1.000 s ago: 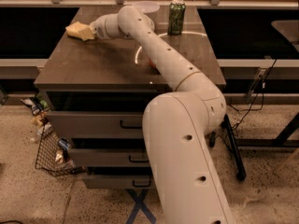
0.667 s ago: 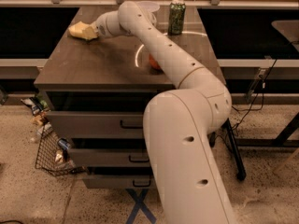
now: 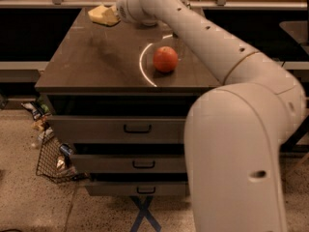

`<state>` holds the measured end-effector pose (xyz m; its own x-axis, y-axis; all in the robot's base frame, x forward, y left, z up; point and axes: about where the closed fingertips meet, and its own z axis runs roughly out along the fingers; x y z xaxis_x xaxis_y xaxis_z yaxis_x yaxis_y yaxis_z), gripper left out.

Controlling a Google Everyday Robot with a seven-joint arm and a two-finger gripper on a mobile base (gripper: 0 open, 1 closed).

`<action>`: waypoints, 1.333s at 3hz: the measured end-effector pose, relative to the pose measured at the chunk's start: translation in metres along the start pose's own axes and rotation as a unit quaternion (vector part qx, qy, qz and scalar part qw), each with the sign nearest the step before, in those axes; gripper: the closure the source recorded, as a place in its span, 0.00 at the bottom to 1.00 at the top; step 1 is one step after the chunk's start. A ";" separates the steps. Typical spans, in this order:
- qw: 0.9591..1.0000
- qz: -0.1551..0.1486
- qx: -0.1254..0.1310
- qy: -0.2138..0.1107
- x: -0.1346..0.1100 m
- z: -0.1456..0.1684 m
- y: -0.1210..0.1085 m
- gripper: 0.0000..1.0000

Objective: Move sponge near apple

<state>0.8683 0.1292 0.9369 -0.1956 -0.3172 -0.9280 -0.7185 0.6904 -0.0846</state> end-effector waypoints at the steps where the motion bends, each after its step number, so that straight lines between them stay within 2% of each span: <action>1: 0.999 0.020 0.031 0.020 -0.001 -0.068 -0.002 1.00; 2: 0.996 0.050 0.036 0.064 0.027 -0.111 0.022 1.00; 3: 0.992 0.067 0.027 0.105 0.067 -0.124 0.045 1.00; 4: 0.988 0.078 0.024 0.131 0.091 -0.130 0.055 0.82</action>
Offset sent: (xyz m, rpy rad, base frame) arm -0.1752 -0.0918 -0.0534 -0.1236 0.3239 -0.1488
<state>0.7245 0.0537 0.8952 -0.4725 -0.3573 -0.8056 -0.6350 0.7719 0.0301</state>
